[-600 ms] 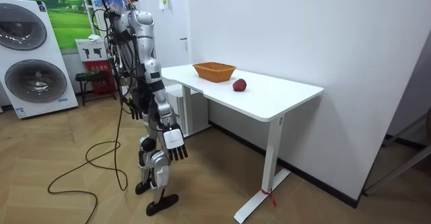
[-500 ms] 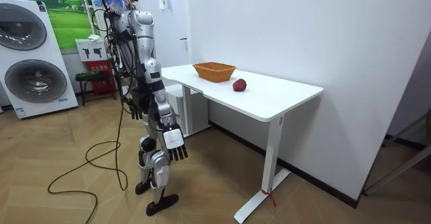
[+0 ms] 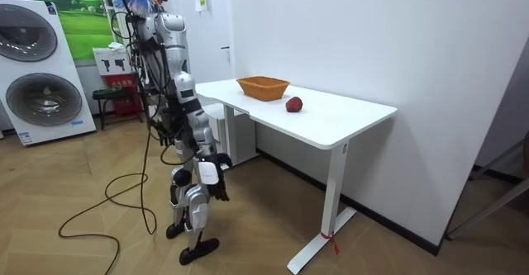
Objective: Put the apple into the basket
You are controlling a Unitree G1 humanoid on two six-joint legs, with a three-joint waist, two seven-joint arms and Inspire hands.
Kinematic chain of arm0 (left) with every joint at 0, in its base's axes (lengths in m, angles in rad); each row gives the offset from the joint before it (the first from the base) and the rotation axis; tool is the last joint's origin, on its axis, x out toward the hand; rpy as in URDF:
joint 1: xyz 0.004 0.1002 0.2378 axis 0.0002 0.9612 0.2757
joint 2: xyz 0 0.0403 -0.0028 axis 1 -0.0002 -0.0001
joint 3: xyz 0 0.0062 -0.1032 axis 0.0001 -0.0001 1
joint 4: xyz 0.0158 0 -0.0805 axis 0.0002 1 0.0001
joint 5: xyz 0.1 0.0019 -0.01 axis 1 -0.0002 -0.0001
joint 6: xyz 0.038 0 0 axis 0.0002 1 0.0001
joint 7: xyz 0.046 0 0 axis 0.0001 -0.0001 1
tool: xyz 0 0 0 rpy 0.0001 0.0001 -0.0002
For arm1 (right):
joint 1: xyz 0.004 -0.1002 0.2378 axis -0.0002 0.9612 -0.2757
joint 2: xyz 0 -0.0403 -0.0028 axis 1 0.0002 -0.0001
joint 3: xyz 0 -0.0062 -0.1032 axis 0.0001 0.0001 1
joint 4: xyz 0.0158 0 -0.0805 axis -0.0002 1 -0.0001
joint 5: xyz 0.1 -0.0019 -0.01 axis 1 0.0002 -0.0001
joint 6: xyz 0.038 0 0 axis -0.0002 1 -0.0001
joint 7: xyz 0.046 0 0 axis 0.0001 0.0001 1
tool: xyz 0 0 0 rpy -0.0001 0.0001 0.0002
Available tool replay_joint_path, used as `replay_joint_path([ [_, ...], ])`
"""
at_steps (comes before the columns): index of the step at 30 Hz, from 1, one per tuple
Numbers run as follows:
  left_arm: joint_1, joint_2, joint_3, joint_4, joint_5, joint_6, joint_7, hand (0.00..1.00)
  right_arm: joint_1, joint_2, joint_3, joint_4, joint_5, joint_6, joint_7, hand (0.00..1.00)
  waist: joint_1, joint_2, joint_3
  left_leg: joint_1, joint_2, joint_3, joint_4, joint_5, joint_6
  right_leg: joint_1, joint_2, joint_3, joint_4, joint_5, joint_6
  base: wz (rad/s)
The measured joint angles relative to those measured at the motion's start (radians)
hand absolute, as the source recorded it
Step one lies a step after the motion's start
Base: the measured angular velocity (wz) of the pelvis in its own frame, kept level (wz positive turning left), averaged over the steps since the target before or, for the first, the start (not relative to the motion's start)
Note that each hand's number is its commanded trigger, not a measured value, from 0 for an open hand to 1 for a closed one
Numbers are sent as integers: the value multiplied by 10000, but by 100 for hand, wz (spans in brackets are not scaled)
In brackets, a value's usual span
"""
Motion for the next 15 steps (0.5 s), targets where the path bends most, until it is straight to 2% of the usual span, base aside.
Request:
replay_joint_path([
  [3, 74, 48, 288, -4, -213, -122, 94, 0, 33, -13, -1139, -572, 1529, -98, -850, 0, -221, 8, -4, -11, -7, 13, 4, -36, 12, -78, -8, 36, 23, -46, 11, -3],
  [7, 264, 50, 486, -244, -207, -209, 267, 0, 49, -27, -1986, -1786, 2134, -343, -2016, 0, -401, -47, -56, -138, -16, 140, 72, -49, 40, -305, -34, 109, 316, -101, 36, -9],
  [9, 285, 125, 687, -354, -198, -216, 269, 0, -21, -57, -2546, -2764, 2182, -665, -2746, 0, -436, -67, -67, -122, -13, 231, 64, -46, 44, -281, -27, 228, 364, -99, 38, -14],
  [11, 285, 228, 693, -432, -198, -282, 269, 0, -81, -127, -2693, -3340, 2312, -926, -3275, 0, -437, -68, -54, -107, -13, 239, 64, -46, 44, -287, -24, 276, 375, -99, 38, -2],
  [14, 307, 334, 689, -491, -201, -464, 268, 0, -154, -268, -2787, -4632, 1852, -1091, -4300, 0, -438, -111, -60, -108, -20, 243, 59, -46, 44, -366, -21, 290, 399, -108, 48, 0],
  [15, 303, 372, 684, -493, -196, -528, 281, 0, -162, -349, -2787, -5132, 1593, -1292, -4737, 0, -438, -101, -53, -124, -23, 243, 61, -46, 44, -403, -23, 286, 433, -129, 57, 0],
])
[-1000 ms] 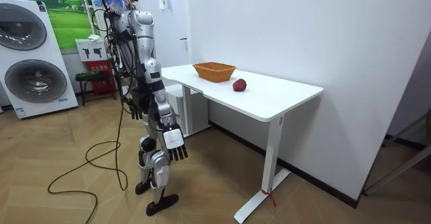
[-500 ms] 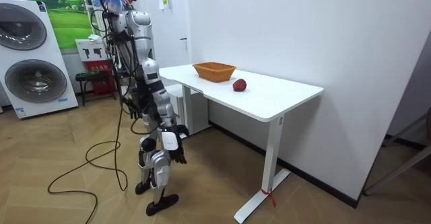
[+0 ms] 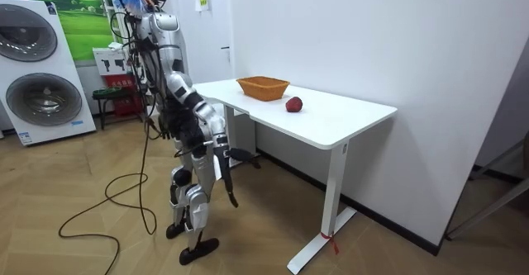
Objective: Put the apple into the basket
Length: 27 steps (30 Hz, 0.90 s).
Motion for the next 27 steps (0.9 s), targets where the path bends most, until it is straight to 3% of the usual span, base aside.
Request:
replay_joint_path([
  [6, -36, 15, -168, -11, 47, -109, 103, 0, -143, -110, 127, -2643, -2482, -749, -1949, 0, 87, -16, -4, -368, 3, -27, 22, 12, 9, -352, 7, 0, 43, -2, -5, 0],
  [8, -29, 18, -418, -19, 68, -115, 115, 0, -173, -112, 357, -3593, -3272, -777, -2485, 0, 99, -10, -13, -508, -4, -23, 34, 16, 12, -477, 4, -13, 72, -1, -4, 0],
  [12, -42, 48, -597, -123, 135, -197, 136, 0, -447, -246, 729, -4714, -5546, -876, -3106, 0, 258, -93, 55, -500, 7, -17, 0, 20, 12, -494, 14, 9, 131, -1, -4, 0],
  [15, -52, 50, -640, -381, 303, -309, 143, 0, -475, -403, 1036, -5140, -7204, -875, -3155, 0, 457, -165, 109, -507, -1, -27, -16, 20, 11, -510, 7, -4, 41, 1, -6, 0],
  [18, -56, 68, -993, -504, 316, -311, 137, 0, -509, -582, 1640, -5803, -8485, -883, -3050, 0, 622, -164, 106, -562, 8, -33, -14, 22, 9, -625, 9, -26, 29, 9, -13, 0],
  [21, -110, 67, -1209, -511, 325, -312, 109, 0, -564, -751, 2517, -6064, -9265, -870, -2625, 0, 677, -210, 72, -562, 12, -103, -14, 31, -6, -568, 14, -75, 31, 14, -22, 3],
  [27, -227, 159, -1382, -517, 188, -335, -48, 0, -613, -855, 3417, -6030, -9644, -864, -1360, 0, 931, -357, 83, -521, 3, -303, 8, 35, -12, -406, -4, -260, -3, 18, -25, 10],
])
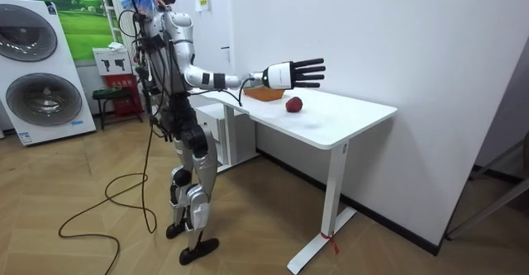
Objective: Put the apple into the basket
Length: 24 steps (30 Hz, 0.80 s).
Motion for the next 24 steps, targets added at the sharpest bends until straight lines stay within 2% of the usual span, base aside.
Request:
replay_joint_path([
  [5, 59, 150, -323, -234, 70, 0, -314, 0, -396, -514, 804, 510, 0, 33, 1252, 0, 174, -14, 10, 1, 6, 2, 7, 6, -4, 6, -6, -14, -2, 7, -10, 0],
  [8, 53, 304, -357, -324, 116, -5, -503, 0, -705, -787, 1065, 785, 10, 214, 1983, 0, 222, -44, 18, 8, 13, 0, -8, 26, -17, 16, -7, -44, -6, 11, -15, 0],
  [11, 57, 409, -436, -324, 164, 15, -579, 0, -733, -793, 1316, 853, 3, 229, 2482, 0, 248, -126, 67, 10, 15, -14, -13, 38, -29, 47, -4, -98, -38, 12, -18, 4],
  [13, 82, 408, -432, -366, 313, 46, -724, 0, -731, -791, 1430, 906, -31, 371, 2921, 0, 255, -179, 78, -3, 13, -52, -12, 38, -30, 86, -2, -113, -168, 45, -40, 0],
  [18, 90, 412, -427, -367, 340, 98, -778, 0, -732, -792, 1631, 1312, -43, 495, 3564, 0, 279, -263, 16, 1, 12, -113, -13, 38, -29, 112, -2, -185, -174, 46, -39, 3],
  [22, 89, 412, -427, -371, 340, 123, -779, 0, -732, -792, 1804, 1354, -43, 767, 3901, 0, 272, -259, -3, 3, 11, -135, -12, 38, -30, 125, -3, -219, -175, 46, -39, 1],
  [24, 88, 412, -409, -362, 363, 255, -779, 0, -740, -792, 1807, 1574, -71, 808, 4062, 0, 340, -248, -27, 3, 12, -138, -2, 38, -30, 128, -6, -234, -169, 46, -39, 0],
])
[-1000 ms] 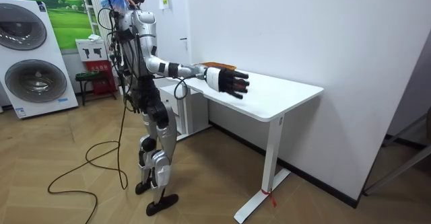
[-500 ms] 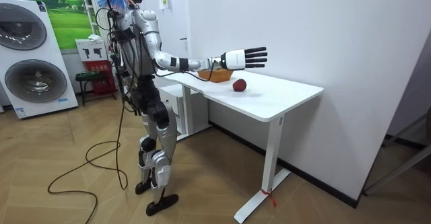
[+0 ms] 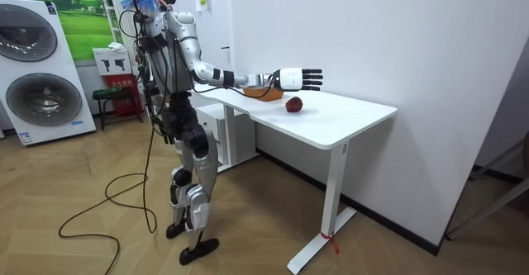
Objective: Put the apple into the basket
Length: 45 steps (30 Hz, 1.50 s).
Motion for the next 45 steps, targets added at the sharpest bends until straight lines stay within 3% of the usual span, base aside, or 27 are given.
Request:
replay_joint_path([
  [7, 60, -7, 5, -7, 8, 275, 22, 0, 4, 1, 3, 867, -29, 448, 430, 0, 144, 163, -111, 21, -1, -3, 25, 0, 0, 27, -7, 6, 21, 2, -3, 0],
  [10, 98, -8, 6, -26, 59, 290, 23, 0, 1, -4, 13, 1179, -19, 502, 654, 0, 164, 184, -96, 35, -1, -58, 54, 6, -7, 70, -6, -34, 29, 3, -5, 5],
  [13, 97, -9, 0, -24, 52, 290, 21, 0, 5, -2, 61, 1670, -22, 530, 854, 0, 164, 119, -30, 9, -3, -112, 146, 6, -7, 109, -11, -78, 34, 3, -5, 5],
  [15, 100, -10, 3, 5, 56, 296, 19, 0, 10, 0, 128, 1695, -39, 591, 955, 0, 168, 105, 73, -12, -7, -119, 180, 6, -7, 106, -11, -76, 47, 7, -12, 0],
  [26, 93, -11, 17, 84, 53, 339, 46, 0, 25, 2, 178, 2048, -864, 587, 1231, 0, 135, 81, 44, -3, -11, -224, 269, 4, -10, 248, -28, -311, 14, 9, -15, 5],
  [27, 93, -10, 16, 97, 52, 345, 43, 0, 25, 4, 178, 2122, -965, 585, 1244, 75, 130, 96, 26, 8, -14, -239, 282, 3, -10, 275, -29, -320, 10, 9, -15, 0],
  [28, 94, -9, 15, 100, 53, 351, 43, 0, 23, 2, 178, 2155, -1122, 582, 1246, 98, 125, 98, 10, 8, -14, -241, 282, 3, -10, 276, -30, -323, 9, 10, -15, 0],
  [32, 80, 2, 12, 144, 54, 386, 3, 0, 6, 0, 309, 2662, -1676, 422, 1393, 100, 135, 56, -107, 34, -14, -247, 281, 3, -11, 342, -29, -324, 7, 15, -24, 0],
  [39, 3, 6, 5, 145, 230, 412, 2, 0, -137, -6, 377, 3235, -3860, 161, 1322, 100, 196, -72, -86, 11, -12, -398, 313, -3, -18, 362, -12, -406, -7, 33, -46, 3],
  [45, -9, 5, 6, 145, 229, 408, 16, 0, -89, 5, 388, 3276, -4696, -24, 1155, 100, 191, -59, -81, 20, -12, -410, 314, -3, -18, 424, -10, -408, -5, 34, -47, 0],
])
